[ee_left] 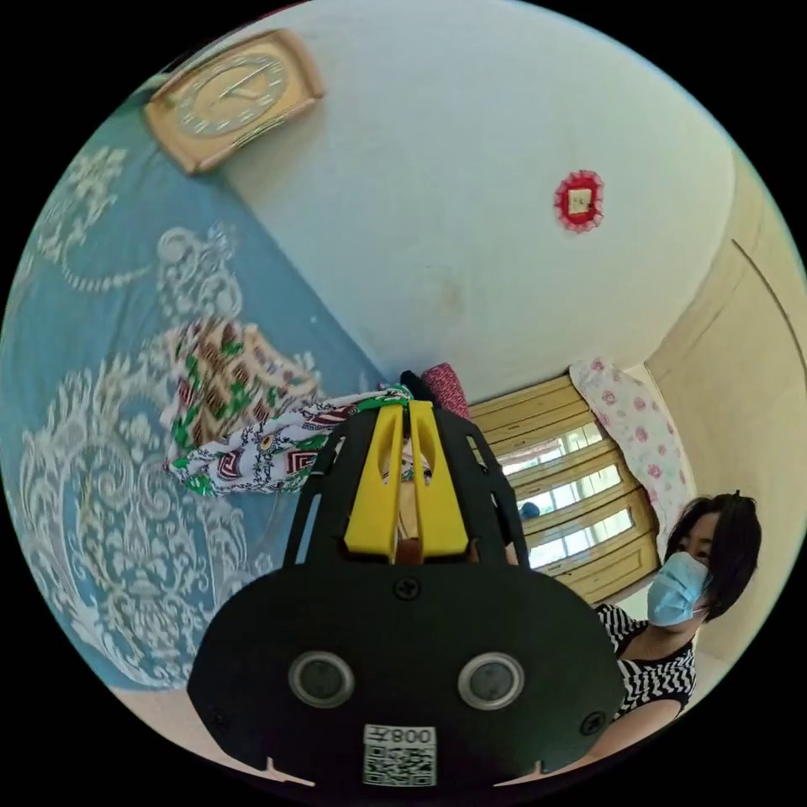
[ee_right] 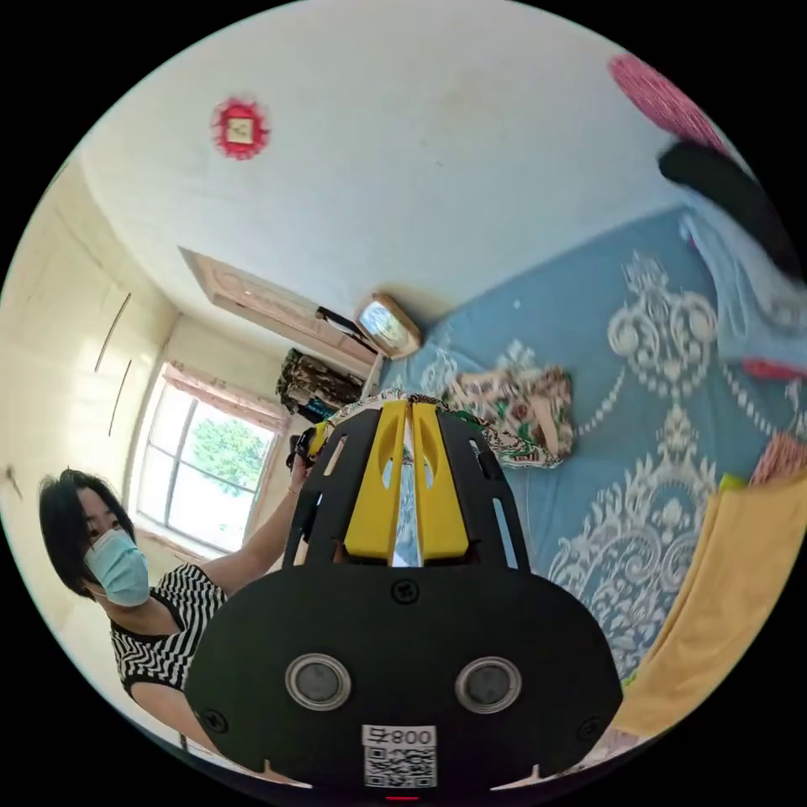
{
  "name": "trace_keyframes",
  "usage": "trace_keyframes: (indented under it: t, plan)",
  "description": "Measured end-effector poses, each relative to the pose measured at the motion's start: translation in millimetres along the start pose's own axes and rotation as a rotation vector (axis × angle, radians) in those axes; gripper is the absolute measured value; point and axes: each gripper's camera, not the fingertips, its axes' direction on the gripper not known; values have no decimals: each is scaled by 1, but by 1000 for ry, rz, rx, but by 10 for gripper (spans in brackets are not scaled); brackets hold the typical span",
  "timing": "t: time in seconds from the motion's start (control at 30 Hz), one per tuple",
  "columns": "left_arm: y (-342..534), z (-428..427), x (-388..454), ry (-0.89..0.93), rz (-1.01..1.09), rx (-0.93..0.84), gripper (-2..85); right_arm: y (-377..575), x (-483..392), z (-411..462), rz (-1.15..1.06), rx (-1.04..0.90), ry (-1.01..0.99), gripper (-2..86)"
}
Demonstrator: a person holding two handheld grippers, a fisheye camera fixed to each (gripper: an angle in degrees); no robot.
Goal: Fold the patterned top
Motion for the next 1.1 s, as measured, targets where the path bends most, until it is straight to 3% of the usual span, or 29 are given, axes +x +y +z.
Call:
trace_keyframes:
  t: [0.17, 0.4, 0.6, 0.83, 1.1]
  plan:
    - [-52, -24, 125, -15, 366, 73, 15, -27, -116, -71, -287, 114, 53, 9]
    - [-9, -40, 154, -12, 470, 11, 15, 52, -119, -99, -316, 115, -6, 9]
    - [64, -17, 74, -131, 260, -200, 15, 159, -23, -62, -56, -34, 27, 9]
    - [150, 34, -87, -250, -303, -359, 12, 280, 133, 18, 452, -265, 76, 9]
    - [142, 67, -112, -264, -332, -349, 13, 294, 162, 28, 509, -276, 68, 8]
